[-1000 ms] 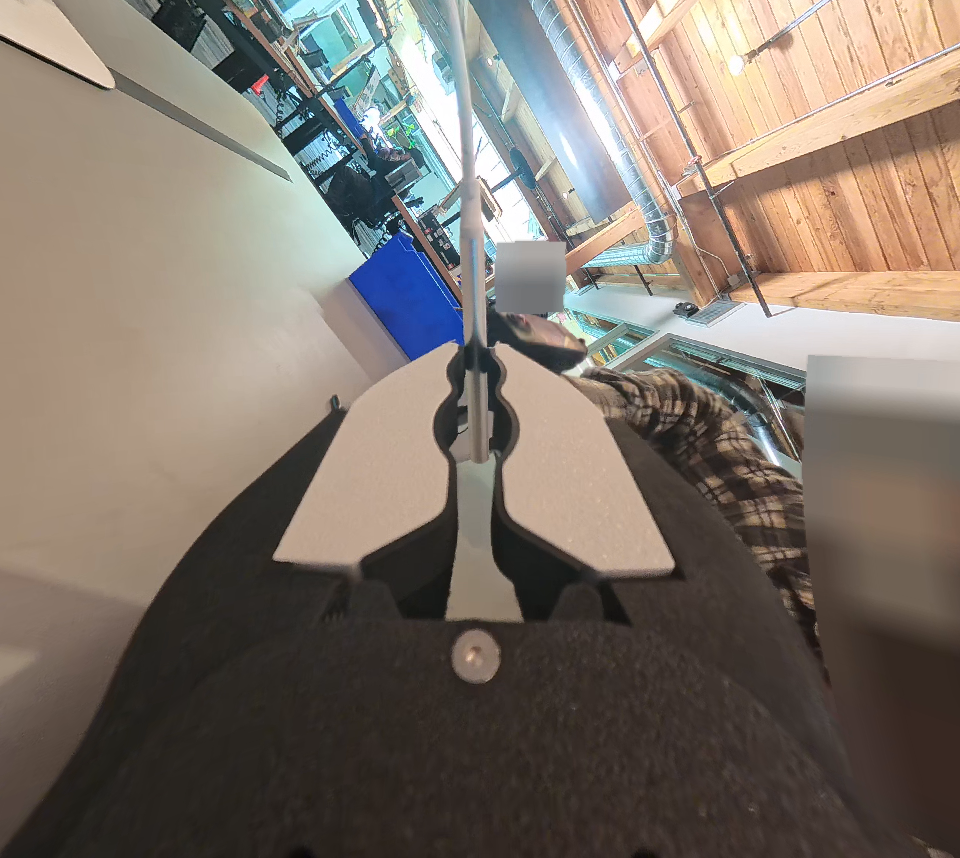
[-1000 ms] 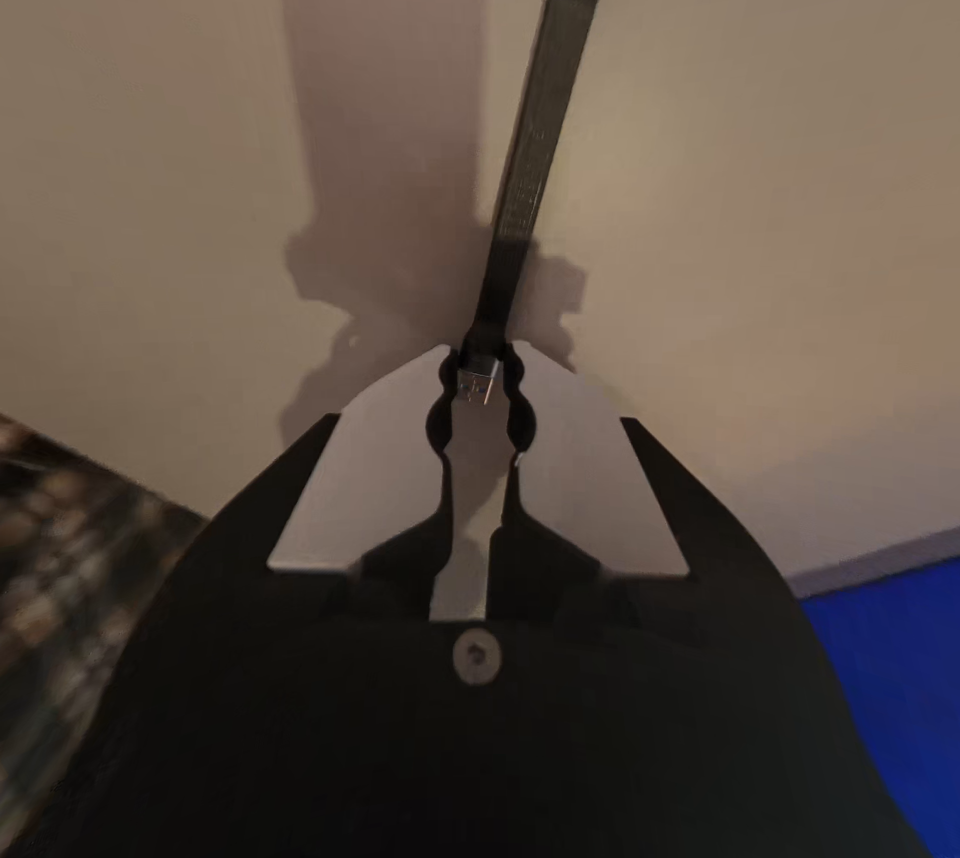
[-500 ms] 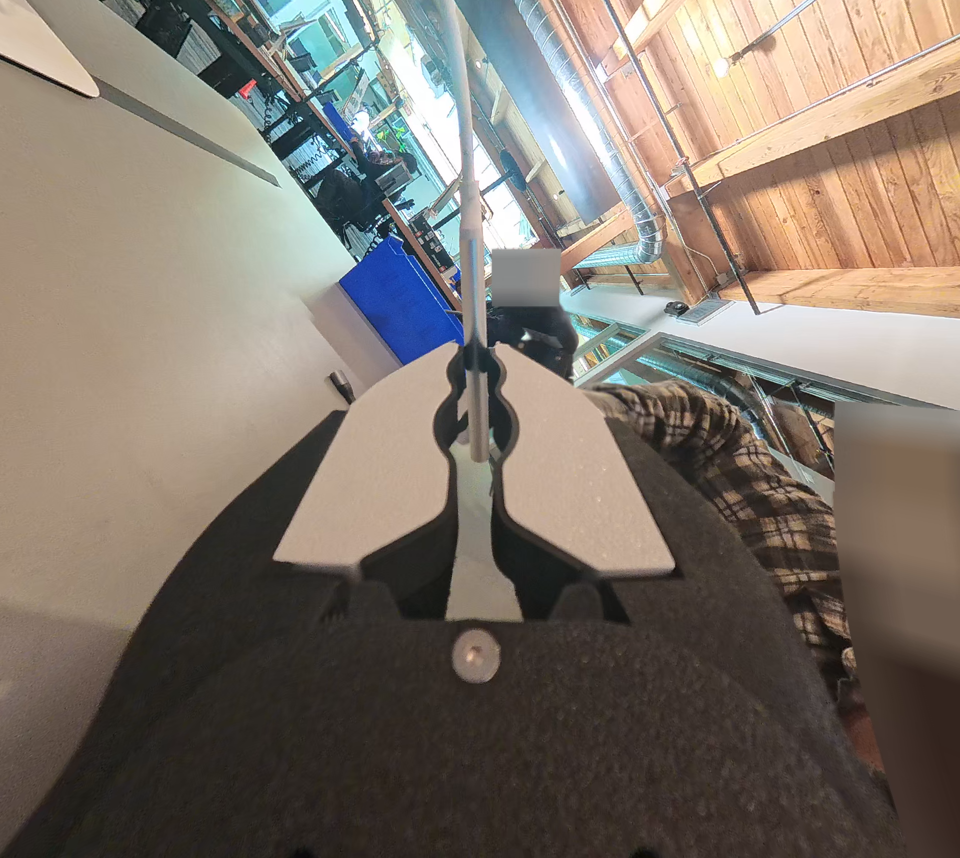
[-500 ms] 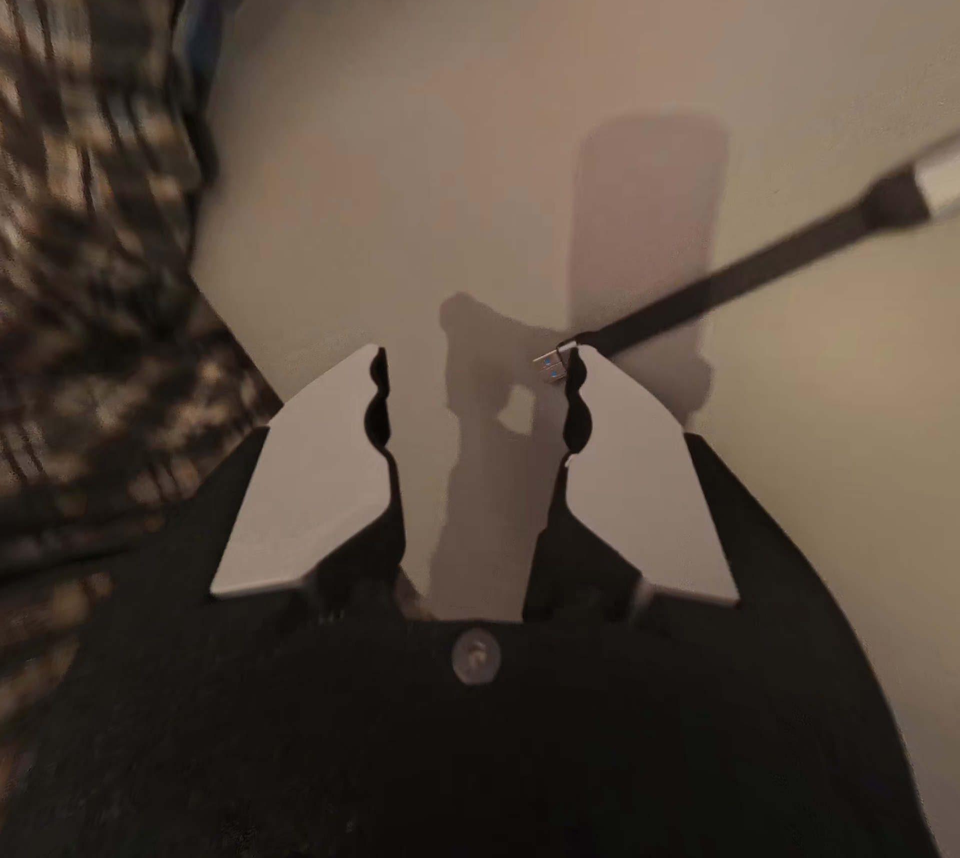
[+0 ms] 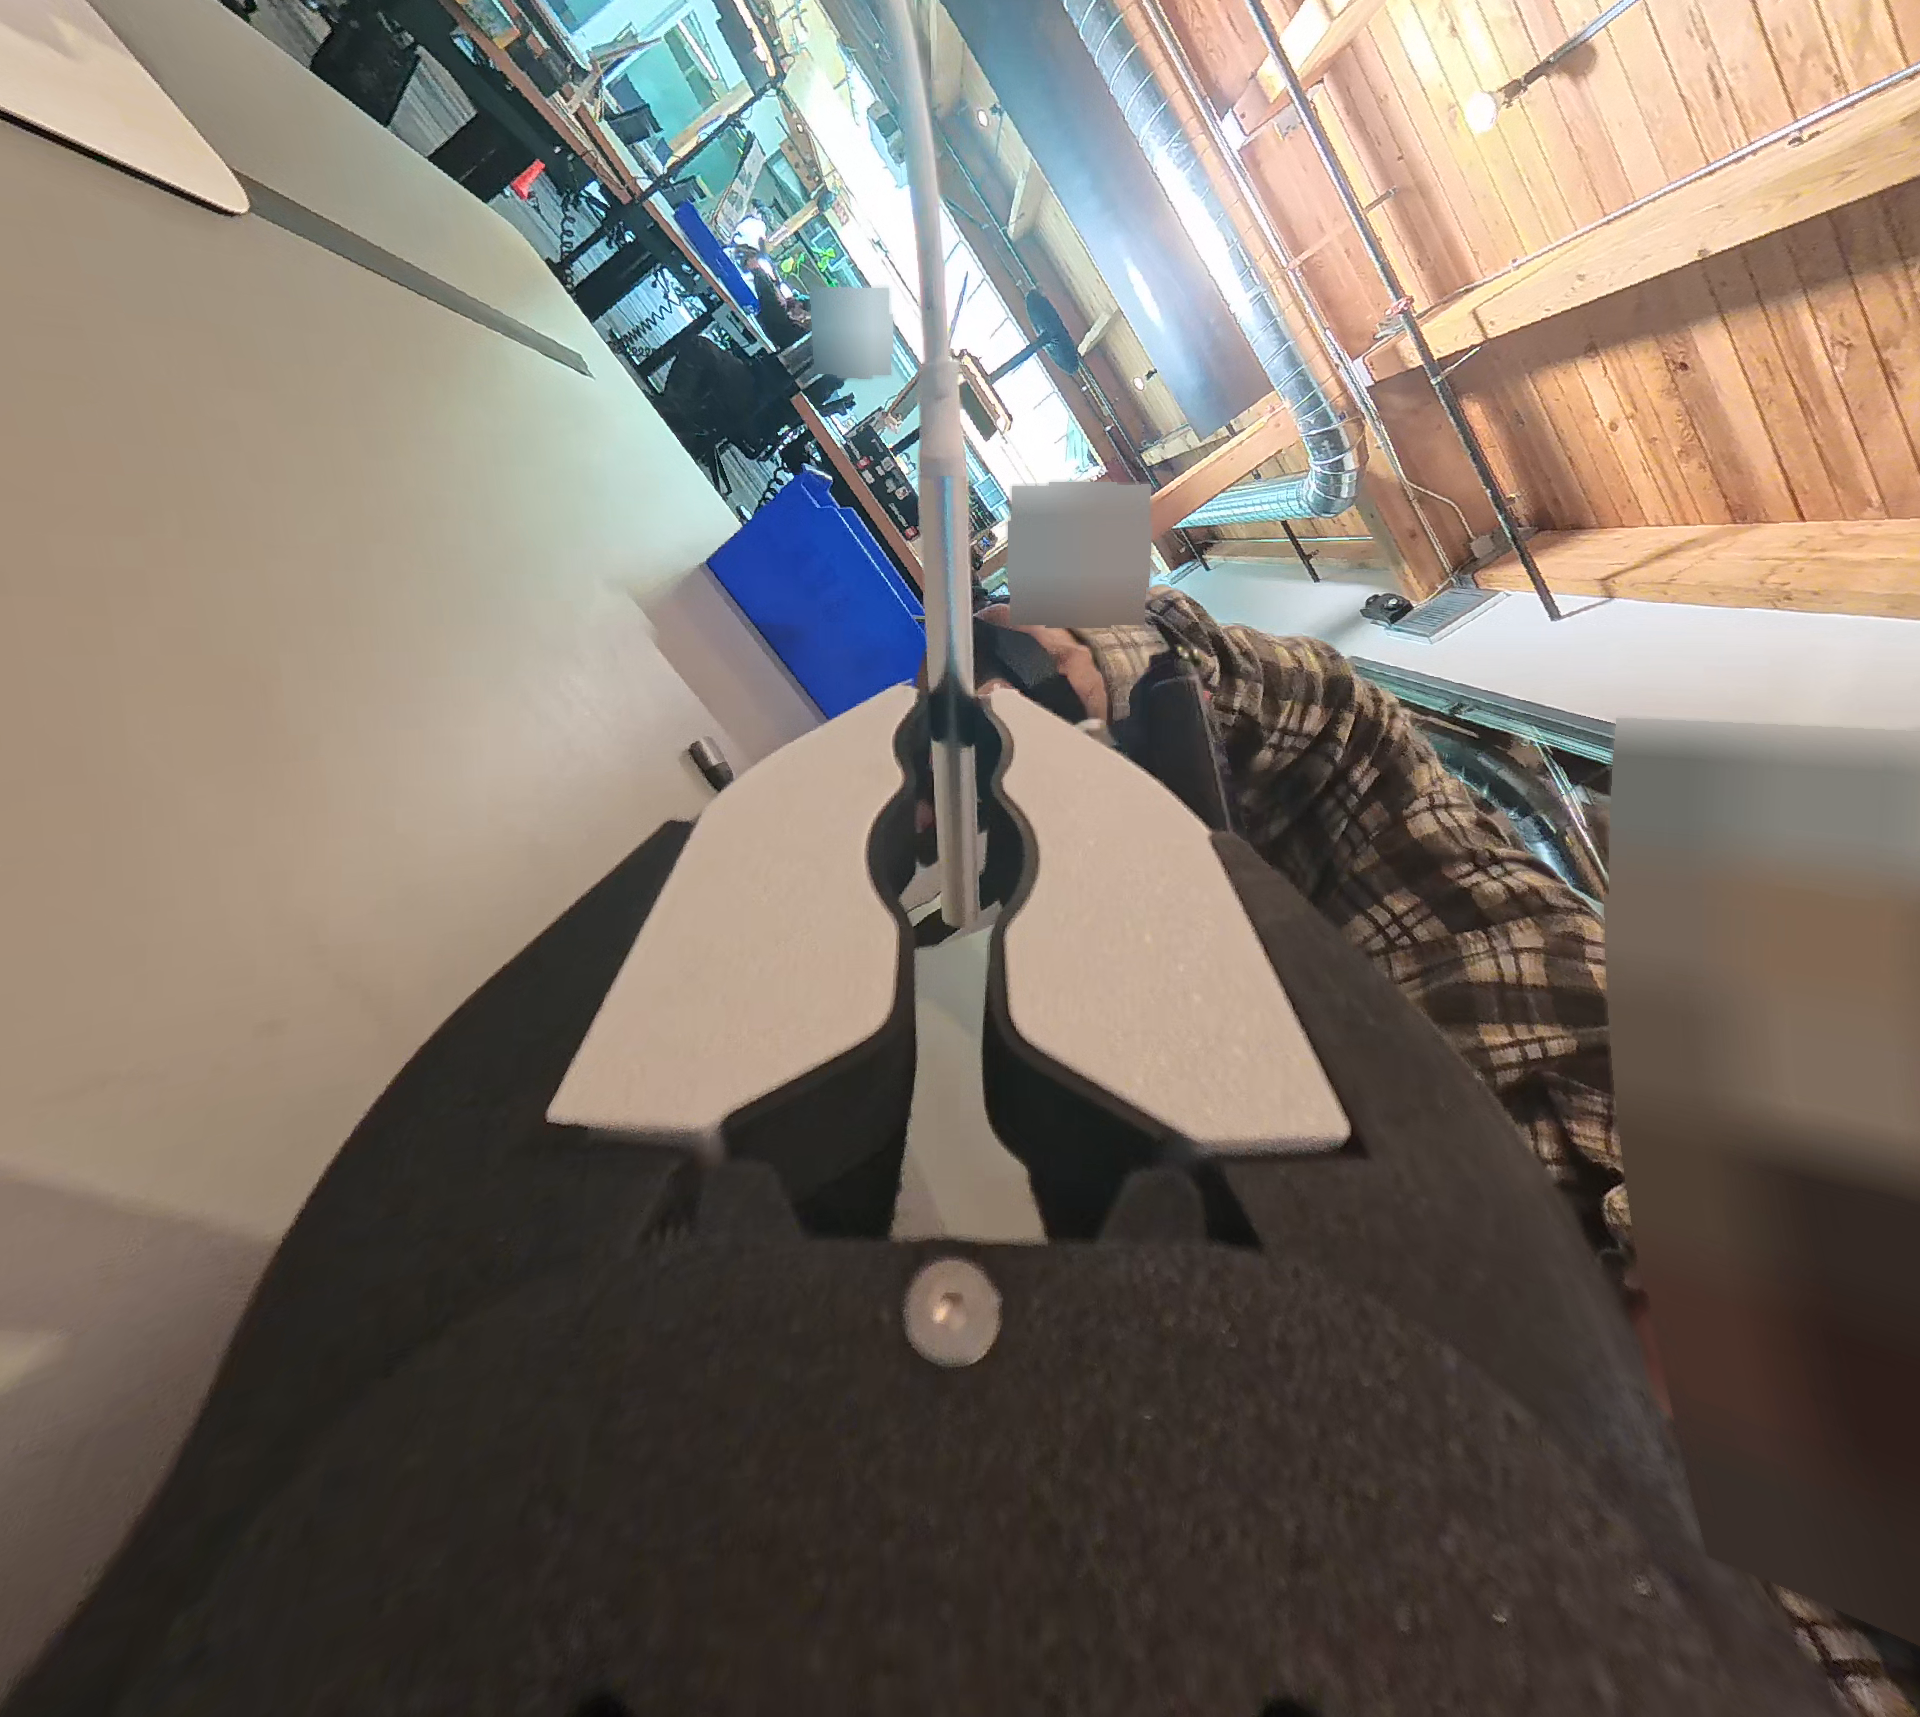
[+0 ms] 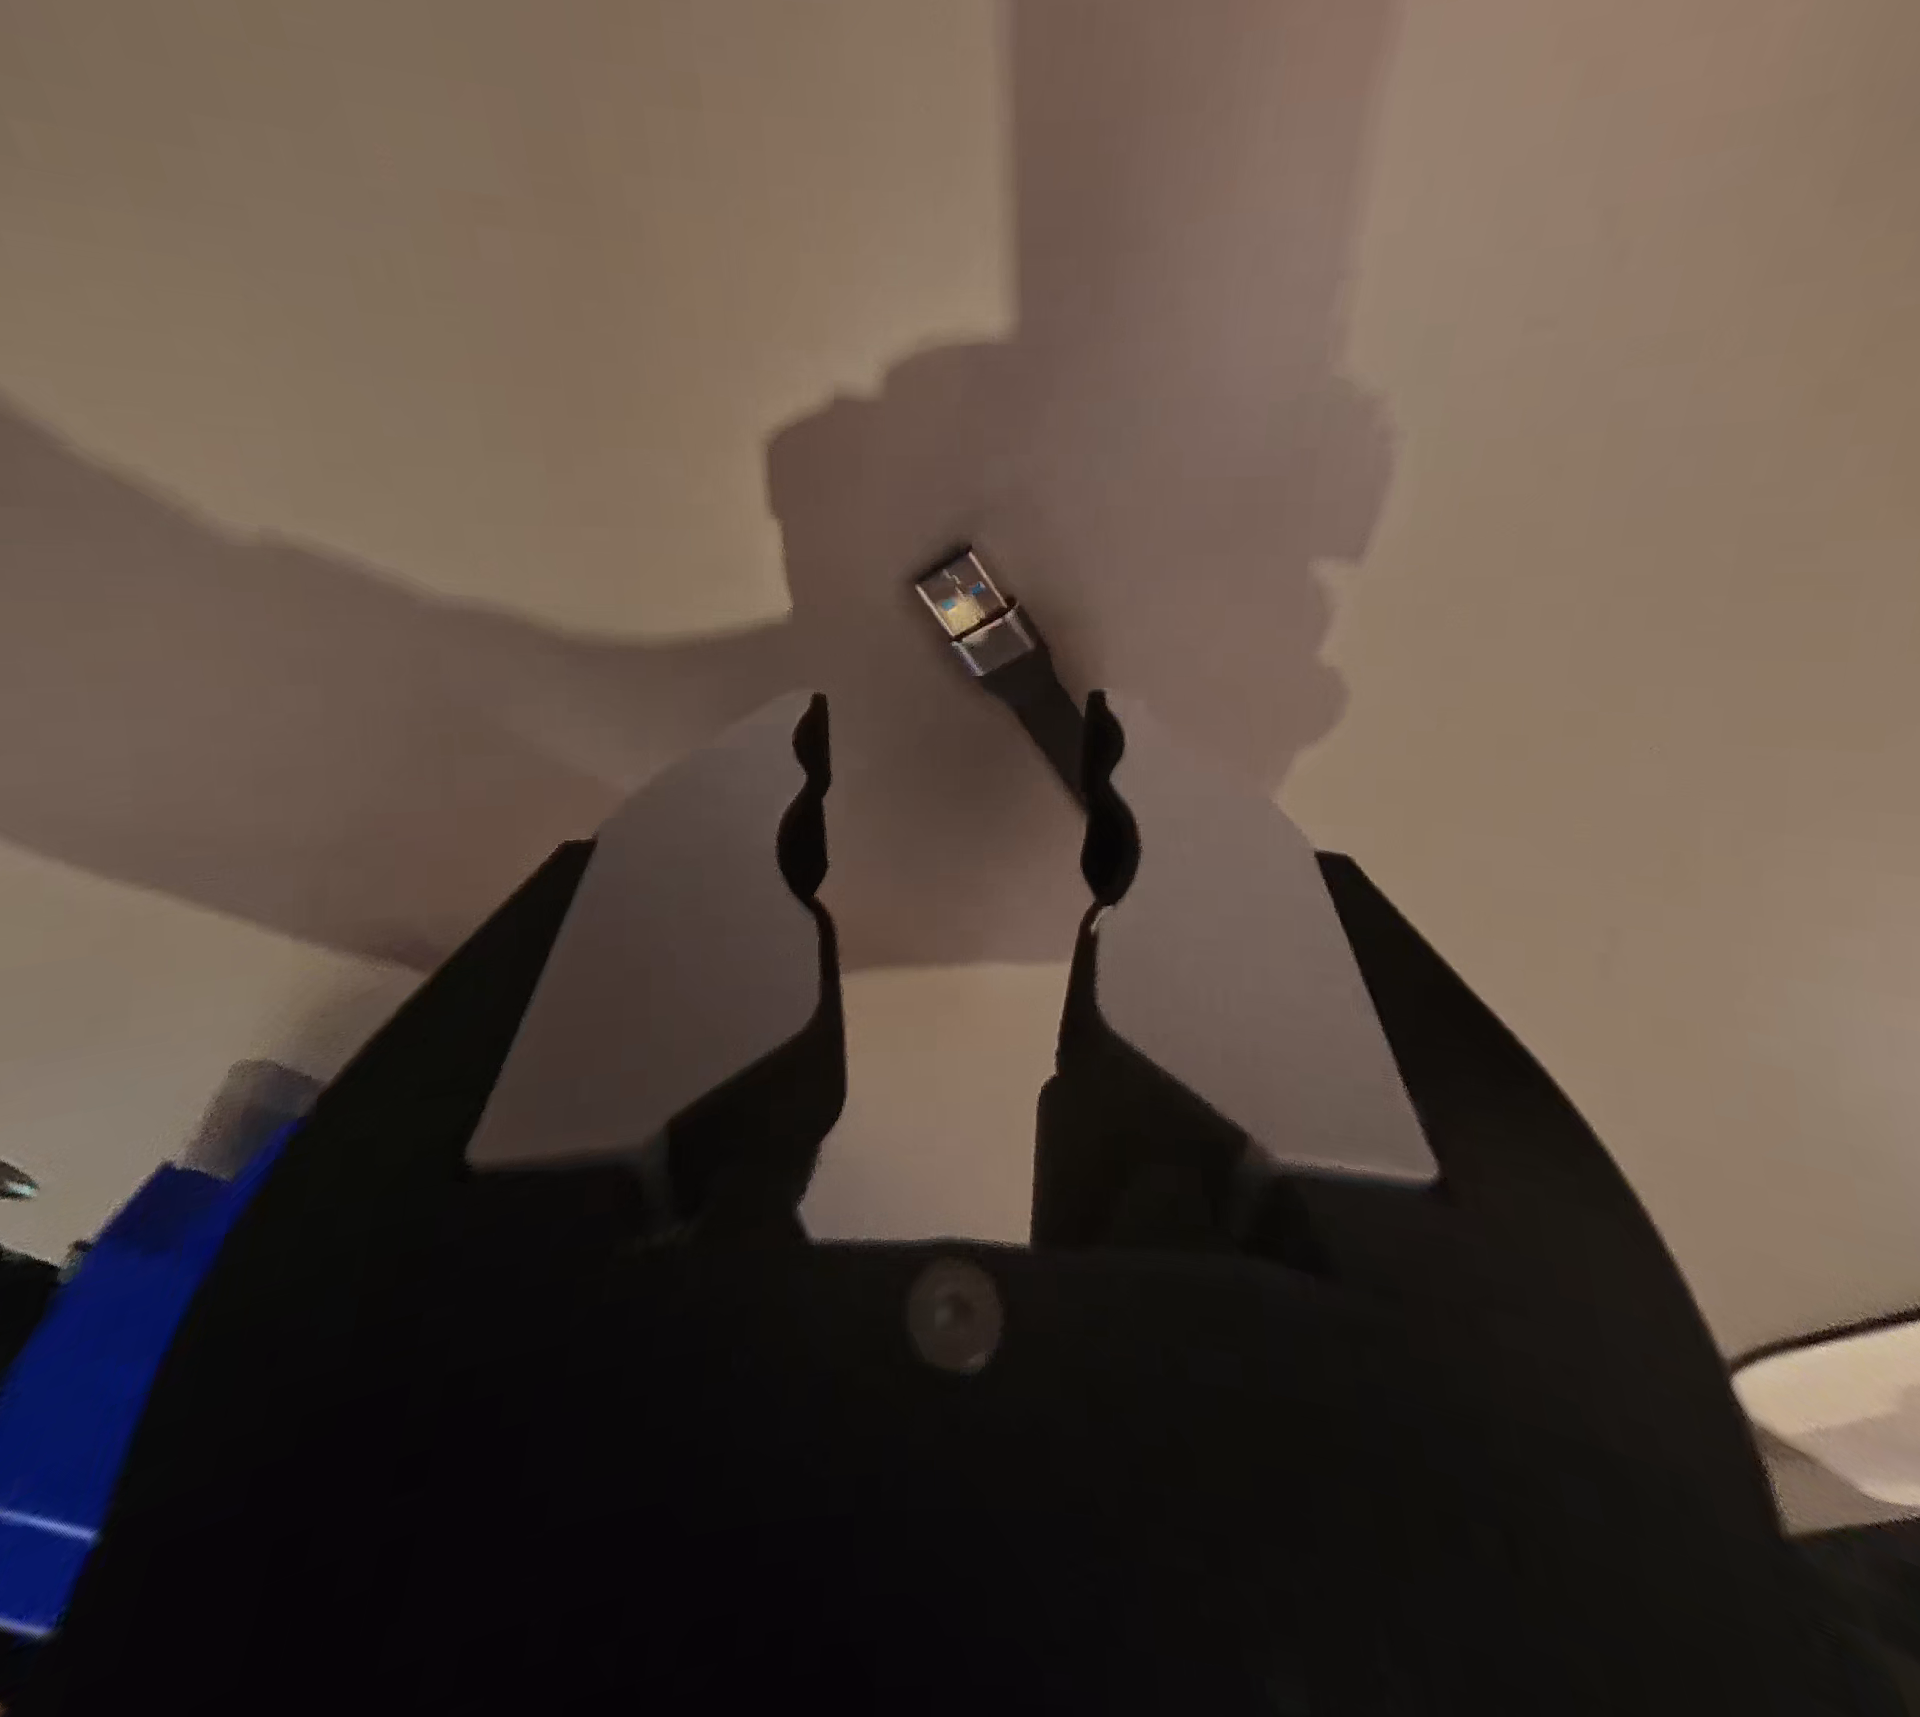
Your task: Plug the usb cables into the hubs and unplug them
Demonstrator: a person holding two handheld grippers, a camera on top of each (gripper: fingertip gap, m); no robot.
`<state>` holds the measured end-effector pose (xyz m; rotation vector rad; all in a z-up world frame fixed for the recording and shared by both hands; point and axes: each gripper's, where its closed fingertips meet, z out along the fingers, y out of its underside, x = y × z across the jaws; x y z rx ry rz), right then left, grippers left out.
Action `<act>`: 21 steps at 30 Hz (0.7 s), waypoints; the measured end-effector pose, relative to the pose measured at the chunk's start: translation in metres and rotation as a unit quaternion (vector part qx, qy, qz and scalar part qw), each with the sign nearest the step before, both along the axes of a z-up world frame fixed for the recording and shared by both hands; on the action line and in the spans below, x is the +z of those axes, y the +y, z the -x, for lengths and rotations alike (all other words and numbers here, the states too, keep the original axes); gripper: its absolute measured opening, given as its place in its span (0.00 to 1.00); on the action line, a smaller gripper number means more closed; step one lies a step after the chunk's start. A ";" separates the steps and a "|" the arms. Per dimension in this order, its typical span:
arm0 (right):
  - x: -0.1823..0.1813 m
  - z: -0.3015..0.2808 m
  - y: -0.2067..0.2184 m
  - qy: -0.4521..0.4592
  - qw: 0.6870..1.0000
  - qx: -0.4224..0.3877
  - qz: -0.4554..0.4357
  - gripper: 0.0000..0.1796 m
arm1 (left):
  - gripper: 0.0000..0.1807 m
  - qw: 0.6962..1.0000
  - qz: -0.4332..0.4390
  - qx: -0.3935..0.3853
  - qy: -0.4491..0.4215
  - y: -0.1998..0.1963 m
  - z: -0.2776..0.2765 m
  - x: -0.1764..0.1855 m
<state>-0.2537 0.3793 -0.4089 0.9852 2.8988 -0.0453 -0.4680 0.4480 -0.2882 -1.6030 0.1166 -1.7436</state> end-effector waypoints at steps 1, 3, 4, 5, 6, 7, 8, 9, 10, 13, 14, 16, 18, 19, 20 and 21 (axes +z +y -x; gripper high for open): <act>-0.004 -0.002 -0.001 -0.006 1.000 0.012 0.002 0.25 | 0.04 1.000 0.000 0.001 0.000 0.000 0.001 0.000; -0.012 -0.004 -0.001 -0.012 1.000 0.028 0.003 0.24 | 0.04 1.000 0.000 0.002 0.001 0.000 0.001 0.000; -0.015 -0.003 -0.001 -0.009 1.000 0.028 0.005 0.22 | 0.04 1.000 -0.001 0.002 0.001 0.001 0.002 0.000; -0.015 0.001 -0.002 0.001 1.000 0.022 0.014 0.16 | 0.04 1.000 -0.002 0.003 0.002 0.001 0.002 0.000; -0.015 0.002 -0.002 -0.001 1.000 0.008 0.020 0.10 | 0.03 1.000 -0.001 0.003 0.002 0.001 0.002 0.000; -0.015 0.004 -0.003 0.002 1.000 -0.009 0.026 0.09 | 0.04 1.000 0.000 0.002 0.001 0.001 0.002 0.000; -0.015 0.008 -0.002 0.008 0.999 -0.031 0.025 0.08 | 0.04 1.000 0.001 0.002 0.001 0.001 0.002 -0.001; -0.015 0.011 -0.001 0.017 0.998 -0.057 0.024 0.08 | 0.04 1.000 0.001 0.002 0.000 0.001 0.002 -0.001; -0.015 0.014 0.000 0.025 0.996 -0.086 0.022 0.08 | 0.04 1.000 0.001 0.001 -0.002 0.001 0.002 0.000; -0.011 0.026 -0.001 0.051 0.974 -0.217 0.038 0.08 | 0.04 1.000 0.002 0.000 -0.003 0.000 0.001 0.001; -0.008 0.031 -0.003 0.060 0.958 -0.274 0.051 0.08 | 0.04 1.000 0.003 0.000 -0.003 0.000 0.001 0.000; -0.005 0.036 -0.001 0.073 0.914 -0.395 0.050 0.08 | 0.04 1.000 0.010 -0.004 -0.002 -0.001 -0.001 -0.001; -0.006 0.033 -0.001 0.063 0.871 -0.485 0.044 0.08 | 0.04 1.000 0.021 -0.008 0.004 -0.001 -0.004 -0.005; -0.008 0.034 -0.002 0.070 0.858 -0.506 0.047 0.08 | 0.04 1.000 0.026 -0.009 0.009 -0.001 -0.006 -0.007; -0.010 0.035 -0.002 0.080 0.854 -0.513 0.043 0.08 | 0.04 0.999 0.030 -0.011 0.013 -0.001 -0.007 -0.009; -0.013 0.035 -0.001 0.091 0.856 -0.508 0.029 0.08 | 0.04 0.999 0.032 -0.012 0.016 -0.002 -0.009 -0.010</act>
